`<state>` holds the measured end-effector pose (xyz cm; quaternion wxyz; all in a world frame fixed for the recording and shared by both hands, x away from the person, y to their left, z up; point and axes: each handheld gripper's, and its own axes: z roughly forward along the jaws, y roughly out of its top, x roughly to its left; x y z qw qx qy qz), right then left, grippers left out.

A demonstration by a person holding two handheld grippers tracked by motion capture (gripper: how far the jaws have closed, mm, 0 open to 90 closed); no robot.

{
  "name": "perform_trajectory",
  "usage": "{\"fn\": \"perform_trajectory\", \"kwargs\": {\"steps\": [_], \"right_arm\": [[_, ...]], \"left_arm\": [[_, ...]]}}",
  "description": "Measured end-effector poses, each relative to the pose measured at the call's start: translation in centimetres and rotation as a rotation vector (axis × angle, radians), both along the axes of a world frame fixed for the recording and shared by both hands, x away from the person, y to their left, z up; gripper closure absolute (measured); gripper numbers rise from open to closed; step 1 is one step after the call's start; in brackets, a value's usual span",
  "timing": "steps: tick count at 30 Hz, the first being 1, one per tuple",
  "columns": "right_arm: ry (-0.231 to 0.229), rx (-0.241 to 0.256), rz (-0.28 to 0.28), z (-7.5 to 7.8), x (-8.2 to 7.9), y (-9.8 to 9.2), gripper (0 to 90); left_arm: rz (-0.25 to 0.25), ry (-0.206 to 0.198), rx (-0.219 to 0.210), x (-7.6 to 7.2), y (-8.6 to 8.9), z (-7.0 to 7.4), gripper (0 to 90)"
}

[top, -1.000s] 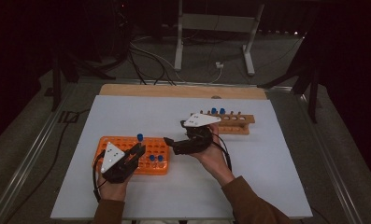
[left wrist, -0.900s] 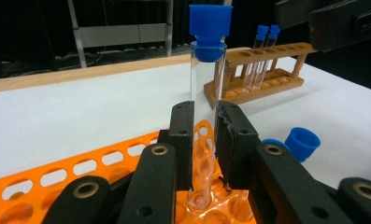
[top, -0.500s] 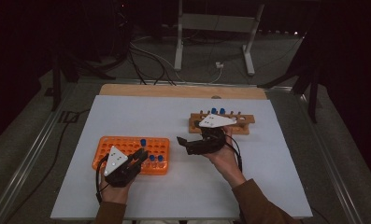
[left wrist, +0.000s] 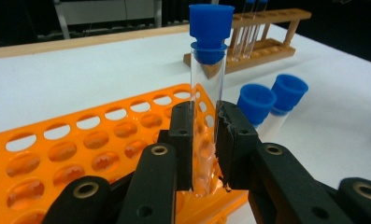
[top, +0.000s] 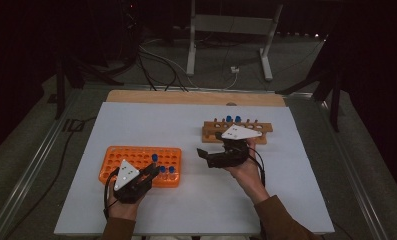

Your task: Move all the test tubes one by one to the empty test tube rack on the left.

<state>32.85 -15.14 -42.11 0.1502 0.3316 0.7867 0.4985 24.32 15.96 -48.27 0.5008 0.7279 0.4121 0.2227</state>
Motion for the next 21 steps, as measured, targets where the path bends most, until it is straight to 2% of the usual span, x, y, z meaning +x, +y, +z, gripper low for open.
{"fn": "perform_trajectory", "kwargs": {"steps": [15,21], "right_arm": [[0.001,-0.008,-0.053,-1.1,-0.9,-4.1,9.0],[-0.005,0.008,-0.071,-1.2,-1.5,-5.5,9.0]], "left_arm": [[-0.011,0.041,0.096,0.0,-0.6,-0.7,78.4],[-0.013,0.058,0.107,0.0,-0.5,-0.8,78.6]]}}
